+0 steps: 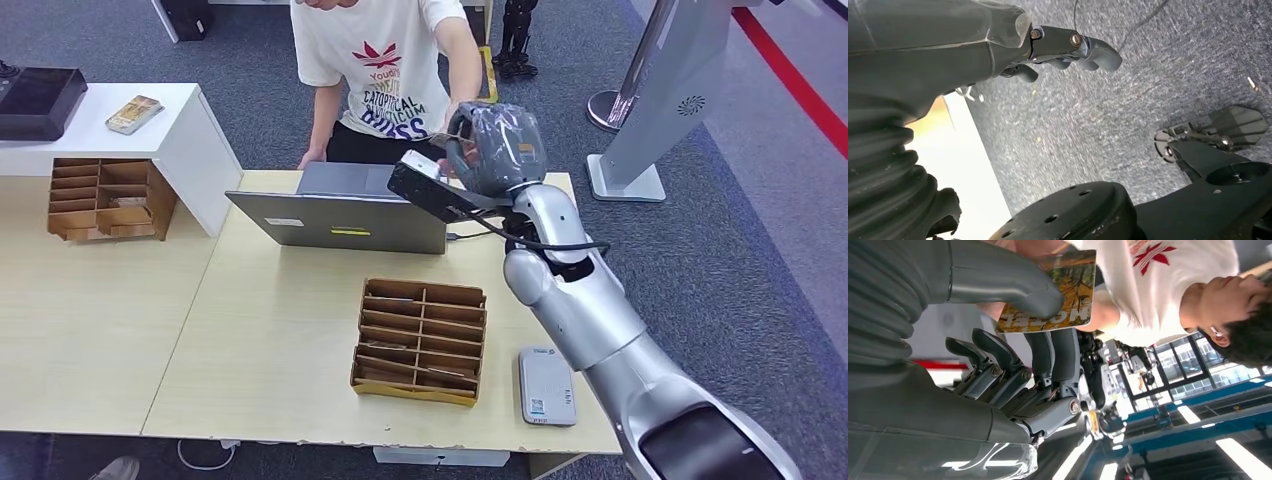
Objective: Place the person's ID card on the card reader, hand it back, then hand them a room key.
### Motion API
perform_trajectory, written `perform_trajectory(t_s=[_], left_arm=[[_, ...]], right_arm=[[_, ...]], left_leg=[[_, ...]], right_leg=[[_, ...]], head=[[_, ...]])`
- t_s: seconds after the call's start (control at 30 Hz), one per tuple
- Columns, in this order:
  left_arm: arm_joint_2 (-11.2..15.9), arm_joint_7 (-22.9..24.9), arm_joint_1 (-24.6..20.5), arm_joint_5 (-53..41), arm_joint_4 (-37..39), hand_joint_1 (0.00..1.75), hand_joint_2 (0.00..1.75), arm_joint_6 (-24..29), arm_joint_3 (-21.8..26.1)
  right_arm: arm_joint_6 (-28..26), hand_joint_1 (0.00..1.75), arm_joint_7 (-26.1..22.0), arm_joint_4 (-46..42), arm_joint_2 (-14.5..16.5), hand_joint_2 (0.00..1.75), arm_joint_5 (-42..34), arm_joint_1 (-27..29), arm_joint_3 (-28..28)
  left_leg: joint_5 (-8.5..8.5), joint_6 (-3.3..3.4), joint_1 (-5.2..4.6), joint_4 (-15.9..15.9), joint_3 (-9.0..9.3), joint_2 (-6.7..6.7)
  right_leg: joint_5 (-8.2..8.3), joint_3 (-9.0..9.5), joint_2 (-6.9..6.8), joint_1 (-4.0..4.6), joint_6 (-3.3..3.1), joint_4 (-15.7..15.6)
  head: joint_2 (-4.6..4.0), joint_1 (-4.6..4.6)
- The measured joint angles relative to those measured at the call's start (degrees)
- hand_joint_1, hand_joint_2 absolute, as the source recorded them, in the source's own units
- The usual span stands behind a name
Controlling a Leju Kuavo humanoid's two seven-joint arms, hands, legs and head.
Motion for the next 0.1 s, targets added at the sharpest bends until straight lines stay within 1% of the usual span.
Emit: perform_trajectory(t_s=[0.03,0.07,0.1], left_arm=[[0.0,0.17,-0.12,-0.2,0.0,0.0,1.75,0.0,-0.27],[0.0,0.31,-0.22,-0.34,0.0,0.0,1.75,0.0,-0.47],[0.0,0.35,-0.27,-0.41,0.0,0.0,1.75,0.0,-0.57]], right_arm=[[-0.07,0.09,0.13,1.74,0.5,0.87,0.92,-0.76,0.05],[-0.03,0.0,0.17,3.3,0.94,0.44,1.53,-1.42,0.08],[-0.01,0.0,0.22,4.11,1.18,0.0,1.78,-1.77,0.08]], left_leg=[[0.0,0.0,0.0,0.0,0.0,0.0],[0.0,0.0,0.0,0.0,0.0,0.0],[0.0,0.0,0.0,0.0,0.0,-0.01]], right_leg=[[0.0,0.0,0.0,0.0,0.0,0.0],[0.0,0.0,-0.01,0.0,0.0,-0.01],[0.0,0.0,-0.01,0.0,0.0,-0.01]], head=[[0.0,0.0],[0.0,0.0],[0.0,0.0]])
